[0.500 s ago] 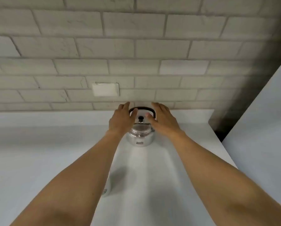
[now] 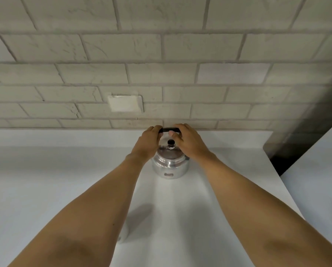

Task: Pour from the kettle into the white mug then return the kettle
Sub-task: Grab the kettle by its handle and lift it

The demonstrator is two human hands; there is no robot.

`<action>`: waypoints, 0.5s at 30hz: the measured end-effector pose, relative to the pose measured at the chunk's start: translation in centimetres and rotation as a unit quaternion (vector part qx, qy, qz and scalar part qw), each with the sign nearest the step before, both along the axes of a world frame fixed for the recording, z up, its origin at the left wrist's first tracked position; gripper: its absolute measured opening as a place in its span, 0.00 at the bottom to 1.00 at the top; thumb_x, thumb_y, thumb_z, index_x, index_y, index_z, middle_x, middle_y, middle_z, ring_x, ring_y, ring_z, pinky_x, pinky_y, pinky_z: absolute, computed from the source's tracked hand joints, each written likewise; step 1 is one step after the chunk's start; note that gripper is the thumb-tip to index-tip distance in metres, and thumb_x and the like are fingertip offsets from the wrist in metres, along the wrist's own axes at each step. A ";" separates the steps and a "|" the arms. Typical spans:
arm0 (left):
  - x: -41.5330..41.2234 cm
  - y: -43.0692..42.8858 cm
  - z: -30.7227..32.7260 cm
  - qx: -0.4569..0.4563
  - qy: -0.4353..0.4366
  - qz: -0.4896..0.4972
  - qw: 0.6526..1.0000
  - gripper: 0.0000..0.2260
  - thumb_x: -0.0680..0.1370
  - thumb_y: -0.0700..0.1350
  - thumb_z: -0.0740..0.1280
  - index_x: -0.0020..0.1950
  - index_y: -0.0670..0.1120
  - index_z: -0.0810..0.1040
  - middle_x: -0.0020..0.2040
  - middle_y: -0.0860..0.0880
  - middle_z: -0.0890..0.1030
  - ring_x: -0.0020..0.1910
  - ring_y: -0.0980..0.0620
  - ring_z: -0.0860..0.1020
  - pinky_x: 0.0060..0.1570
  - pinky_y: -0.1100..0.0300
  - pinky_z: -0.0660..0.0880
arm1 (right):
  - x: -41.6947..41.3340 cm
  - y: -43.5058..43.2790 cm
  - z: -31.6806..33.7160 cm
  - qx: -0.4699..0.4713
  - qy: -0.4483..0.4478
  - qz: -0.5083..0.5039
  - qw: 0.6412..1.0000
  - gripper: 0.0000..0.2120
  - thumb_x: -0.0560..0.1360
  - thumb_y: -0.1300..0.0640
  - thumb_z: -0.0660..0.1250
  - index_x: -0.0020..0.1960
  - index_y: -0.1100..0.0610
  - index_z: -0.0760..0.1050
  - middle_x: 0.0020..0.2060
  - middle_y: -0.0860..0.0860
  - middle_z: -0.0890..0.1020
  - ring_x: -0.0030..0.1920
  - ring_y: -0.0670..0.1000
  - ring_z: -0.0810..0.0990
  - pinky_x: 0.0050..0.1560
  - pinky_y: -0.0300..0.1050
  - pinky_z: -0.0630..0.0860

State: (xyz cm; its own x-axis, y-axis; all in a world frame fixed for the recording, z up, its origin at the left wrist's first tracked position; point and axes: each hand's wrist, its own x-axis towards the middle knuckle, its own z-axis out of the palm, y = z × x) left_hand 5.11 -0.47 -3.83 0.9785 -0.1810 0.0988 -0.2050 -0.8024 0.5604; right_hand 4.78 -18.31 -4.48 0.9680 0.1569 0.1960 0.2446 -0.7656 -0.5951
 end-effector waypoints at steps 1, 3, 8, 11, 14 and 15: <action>-0.2 0.1 0.0 0.003 -0.004 -0.007 1.000 0.13 0.87 0.43 0.58 0.67 0.41 0.77 0.56 0.41 0.80 0.54 0.38 0.80 0.50 0.51 0.73 | 0.0 -0.1 0.2 0.008 -0.011 0.005 1.000 0.19 0.84 0.46 0.61 0.67 0.56 0.77 0.55 0.51 0.80 0.55 0.53 0.80 0.56 0.47 0.75; -1.0 0.1 0.3 0.001 -0.011 -0.017 1.000 0.13 0.88 0.43 0.59 0.68 0.41 0.77 0.57 0.41 0.80 0.55 0.39 0.80 0.50 0.53 0.71 | -0.5 -0.2 0.6 0.024 -0.024 0.023 0.999 0.16 0.83 0.47 0.63 0.63 0.55 0.80 0.50 0.51 0.81 0.50 0.51 0.80 0.54 0.47 0.76; -4.6 0.1 2.0 -0.048 -0.029 -0.026 0.998 0.13 0.87 0.45 0.60 0.67 0.43 0.79 0.58 0.43 0.81 0.54 0.41 0.80 0.54 0.53 0.75 | -3.5 -0.6 2.3 0.060 -0.053 0.041 0.996 0.13 0.80 0.46 0.68 0.58 0.51 0.84 0.45 0.48 0.83 0.46 0.47 0.81 0.48 0.37 0.74; -7.2 0.4 3.3 -0.067 -0.032 -0.017 0.997 0.13 0.87 0.46 0.60 0.68 0.44 0.79 0.58 0.44 0.81 0.55 0.42 0.80 0.55 0.52 0.76 | -5.7 -0.4 3.7 0.076 -0.069 0.022 0.994 0.13 0.77 0.44 0.70 0.57 0.48 0.84 0.46 0.45 0.83 0.46 0.43 0.81 0.47 0.30 0.70; -10.5 0.9 4.3 -0.098 -0.046 -0.013 0.994 0.15 0.87 0.48 0.63 0.70 0.44 0.77 0.60 0.44 0.81 0.59 0.42 0.81 0.53 0.57 0.73 | -8.4 0.1 4.8 0.076 -0.083 0.025 0.993 0.12 0.77 0.44 0.69 0.55 0.47 0.84 0.47 0.44 0.84 0.47 0.43 0.82 0.49 0.34 0.74; -11.9 1.1 4.3 -0.108 -0.058 -0.013 0.992 0.18 0.86 0.50 0.63 0.73 0.45 0.75 0.65 0.43 0.80 0.62 0.42 0.80 0.56 0.56 0.74 | -9.5 0.3 5.0 0.070 -0.091 0.026 0.993 0.11 0.78 0.44 0.69 0.56 0.47 0.84 0.48 0.44 0.84 0.48 0.44 0.82 0.51 0.36 0.75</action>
